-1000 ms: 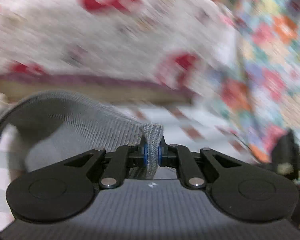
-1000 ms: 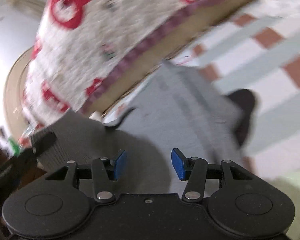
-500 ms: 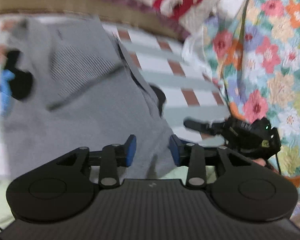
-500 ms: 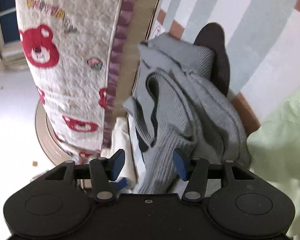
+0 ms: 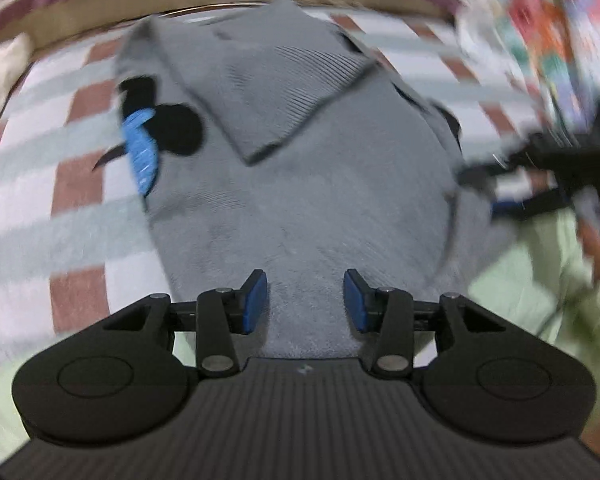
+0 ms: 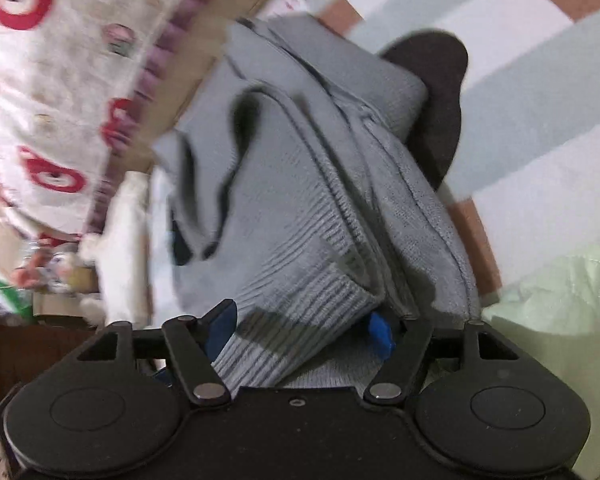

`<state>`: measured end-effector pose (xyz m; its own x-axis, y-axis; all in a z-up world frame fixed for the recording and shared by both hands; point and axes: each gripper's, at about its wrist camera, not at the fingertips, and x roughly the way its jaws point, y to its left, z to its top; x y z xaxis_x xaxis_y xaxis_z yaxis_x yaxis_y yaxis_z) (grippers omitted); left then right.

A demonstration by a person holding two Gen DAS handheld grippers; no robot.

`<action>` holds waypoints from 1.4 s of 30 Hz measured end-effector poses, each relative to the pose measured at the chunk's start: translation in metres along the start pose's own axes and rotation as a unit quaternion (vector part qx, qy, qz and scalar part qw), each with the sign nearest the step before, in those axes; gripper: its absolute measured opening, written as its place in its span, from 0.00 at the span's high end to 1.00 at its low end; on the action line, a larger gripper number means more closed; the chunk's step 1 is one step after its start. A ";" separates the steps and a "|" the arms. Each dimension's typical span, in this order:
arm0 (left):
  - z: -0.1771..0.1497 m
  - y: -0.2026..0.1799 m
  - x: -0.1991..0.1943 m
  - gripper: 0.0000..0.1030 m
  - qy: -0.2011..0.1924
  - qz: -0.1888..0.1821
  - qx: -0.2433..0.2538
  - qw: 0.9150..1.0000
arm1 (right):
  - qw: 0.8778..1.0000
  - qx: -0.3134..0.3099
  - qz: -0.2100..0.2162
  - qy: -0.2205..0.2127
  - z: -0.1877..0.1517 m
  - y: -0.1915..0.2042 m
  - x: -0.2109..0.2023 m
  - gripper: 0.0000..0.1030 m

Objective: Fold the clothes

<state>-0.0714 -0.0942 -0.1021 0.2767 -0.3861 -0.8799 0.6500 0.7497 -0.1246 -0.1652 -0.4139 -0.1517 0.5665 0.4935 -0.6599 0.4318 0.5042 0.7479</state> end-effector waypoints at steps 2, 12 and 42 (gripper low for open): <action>0.010 -0.009 0.001 0.61 0.019 0.007 0.045 0.999 | 1.000 -0.019 -0.005 0.001 0.007 0.008 0.002 0.84; 0.027 -0.034 0.017 0.59 0.131 0.018 0.225 0.965 | 0.991 -0.116 -0.001 -0.070 -0.031 -0.012 -0.026 0.85; 0.143 0.050 0.045 0.52 0.015 0.098 -0.101 0.990 | 0.756 -0.643 -0.100 -0.069 0.061 0.126 -0.035 0.60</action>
<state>0.0745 -0.1506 -0.0822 0.3610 -0.2090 -0.9088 0.4304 0.9019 -0.0364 -0.0876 -0.4111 -0.0298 0.6870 0.2816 -0.6699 -0.4704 0.8750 -0.1146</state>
